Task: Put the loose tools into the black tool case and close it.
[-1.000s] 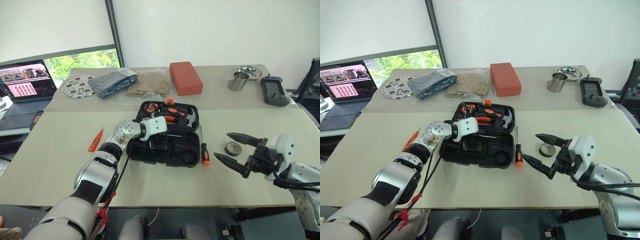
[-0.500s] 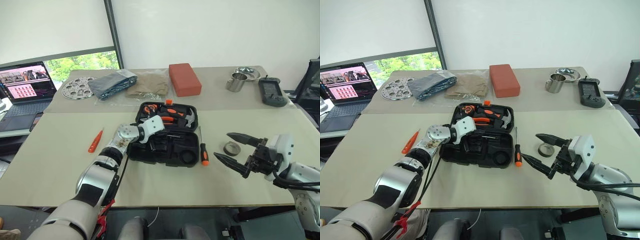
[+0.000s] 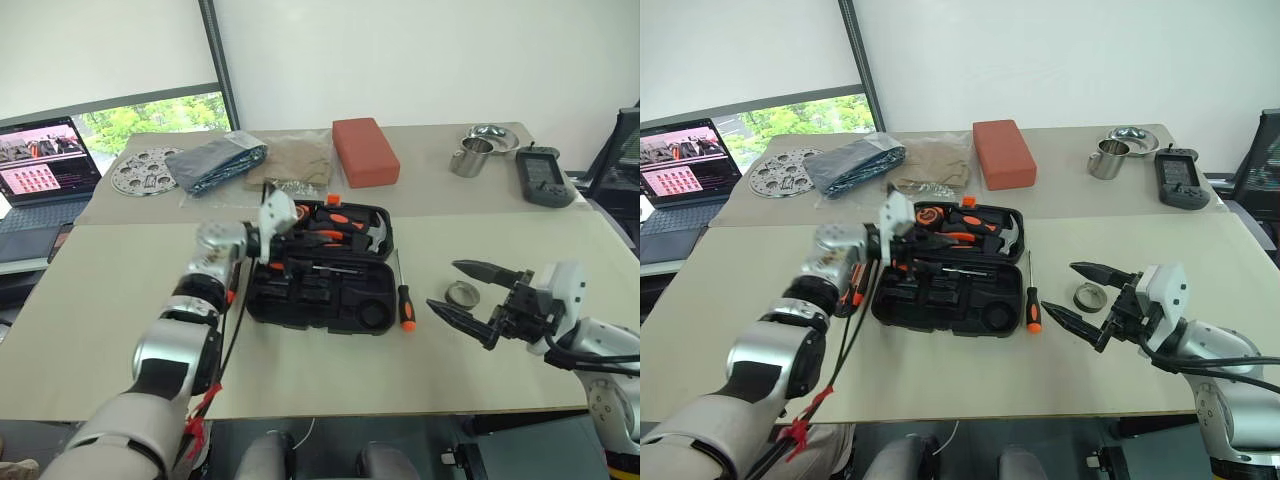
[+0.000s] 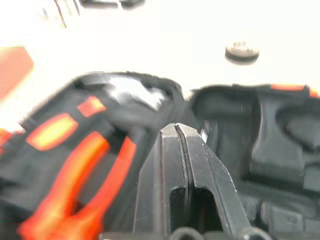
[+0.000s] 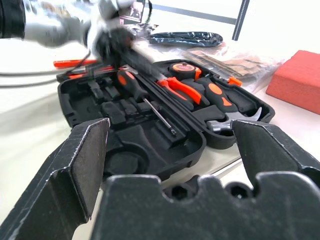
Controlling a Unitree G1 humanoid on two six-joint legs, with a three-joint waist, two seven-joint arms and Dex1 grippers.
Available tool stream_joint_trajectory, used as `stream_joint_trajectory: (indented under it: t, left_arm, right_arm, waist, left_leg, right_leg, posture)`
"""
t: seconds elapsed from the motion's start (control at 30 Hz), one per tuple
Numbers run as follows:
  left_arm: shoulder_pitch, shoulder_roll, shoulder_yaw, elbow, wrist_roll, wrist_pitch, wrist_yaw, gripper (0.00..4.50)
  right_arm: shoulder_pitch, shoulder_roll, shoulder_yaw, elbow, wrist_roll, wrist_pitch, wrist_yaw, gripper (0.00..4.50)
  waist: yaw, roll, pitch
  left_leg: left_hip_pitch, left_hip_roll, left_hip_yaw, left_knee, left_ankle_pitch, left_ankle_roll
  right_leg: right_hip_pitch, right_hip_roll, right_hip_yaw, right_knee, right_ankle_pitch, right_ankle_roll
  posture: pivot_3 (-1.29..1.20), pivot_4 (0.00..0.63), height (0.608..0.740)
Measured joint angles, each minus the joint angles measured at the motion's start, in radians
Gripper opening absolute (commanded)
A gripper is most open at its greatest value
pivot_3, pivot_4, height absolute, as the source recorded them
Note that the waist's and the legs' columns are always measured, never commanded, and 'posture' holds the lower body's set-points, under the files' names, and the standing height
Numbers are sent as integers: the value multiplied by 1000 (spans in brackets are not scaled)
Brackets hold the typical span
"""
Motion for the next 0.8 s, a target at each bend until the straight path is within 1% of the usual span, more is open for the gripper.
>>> stream_joint_trajectory:
  t: [0.1, 0.17, 0.23, 0.27, 0.3, 0.37, 0.4, 0.5, 0.6, 0.63, 0.8]
  left_arm:
    - [32, 66, 7, -164, -65, 143, -76, 33]
    - [92, 127, 6, -324, -116, 262, -124, 33]
    - [164, 203, 4, -499, -171, 395, -158, 33]
    - [183, 228, 5, -546, -188, 432, -166, 33]
    - [216, 271, 5, -634, -216, 499, -175, 33]
    - [260, 331, 6, -749, -254, 574, -187, 33]
    - [296, 379, 7, -816, -277, 611, -197, 33]
    - [353, 471, 20, -920, -317, 671, -217, 33]
    - [381, 549, 49, -954, -350, 690, -227, 33]
    - [396, 593, 73, -958, -354, 692, -234, 33]
    - [423, 628, 83, -974, -388, 692, -241, 33]
  right_arm:
    - [-4, -20, 39, 17, -38, 49, -34, 4500]
    - [-7, -33, 71, 21, -64, 99, -68, 4500]
    - [-7, -40, 104, 22, -95, 148, -99, 4500]
    - [-4, -43, 115, 22, -106, 160, -110, 4500]
    - [-7, -43, 135, 21, -125, 179, -128, 4500]
    - [-11, -38, 163, 10, -148, 209, -167, 4500]
    - [-19, -27, 181, -7, -164, 234, -199, 4500]
    - [-22, -15, 213, -43, -190, 290, -257, 4500]
    - [-23, -7, 228, -80, -193, 333, -291, 4500]
    - [-20, -3, 240, -100, -197, 352, -311, 4500]
    - [-20, 16, 264, -100, -220, 359, -348, 4500]
  waist:
    - [-3, 1, -1]
    - [-10, 4, -1]
    - [-15, 6, -1]
    - [-15, 5, -1]
    - [-13, 5, -1]
    - [-11, 5, -1]
    - [-11, 5, 0]
    - [-9, 5, 0]
    - [-7, 3, 1]
    - [-9, 3, 1]
    - [-8, 3, 1]
  left_leg:
    - [0, 0, 0, 0, 0, 0]
    - [1, 1, -1, 0, 0, 0]
    - [2, 2, 0, -1, 0, 0]
    - [2, 2, 0, -1, 0, 0]
    - [2, 2, -1, -1, 0, -1]
    - [3, 2, 0, -1, 0, -1]
    - [3, 2, 0, -1, 0, -1]
    - [4, 2, 0, -2, 0, -1]
    - [4, 2, 0, -2, 0, 0]
    - [4, 2, 0, -2, 0, 0]
    - [4, 2, 0, -3, 0, 0]
  right_leg:
    - [0, 0, 0, 0, 0, 0]
    - [0, 0, 1, 0, 0, 0]
    - [0, 1, 3, 0, 0, 0]
    - [0, 2, 3, 0, 0, 0]
    - [0, 2, 4, 0, 0, 0]
    - [1, 2, 5, 0, 0, 0]
    - [1, 2, 6, 0, 0, 0]
    - [1, 2, 6, 0, 0, 0]
    - [1, 1, 6, 0, 0, 0]
    - [1, 1, 7, 0, 0, 0]
    - [0, 1, 7, 0, 0, 0]
  posture:
    - [0, 150, 740]
    - [0, 150, 740]
    - [0, 150, 740]
    - [0, 150, 740]
    - [0, 150, 740]
    - [0, 150, 740]
    - [0, 150, 740]
    - [0, 150, 740]
    - [0, 150, 740]
    - [0, 150, 740]
    - [0, 150, 740]
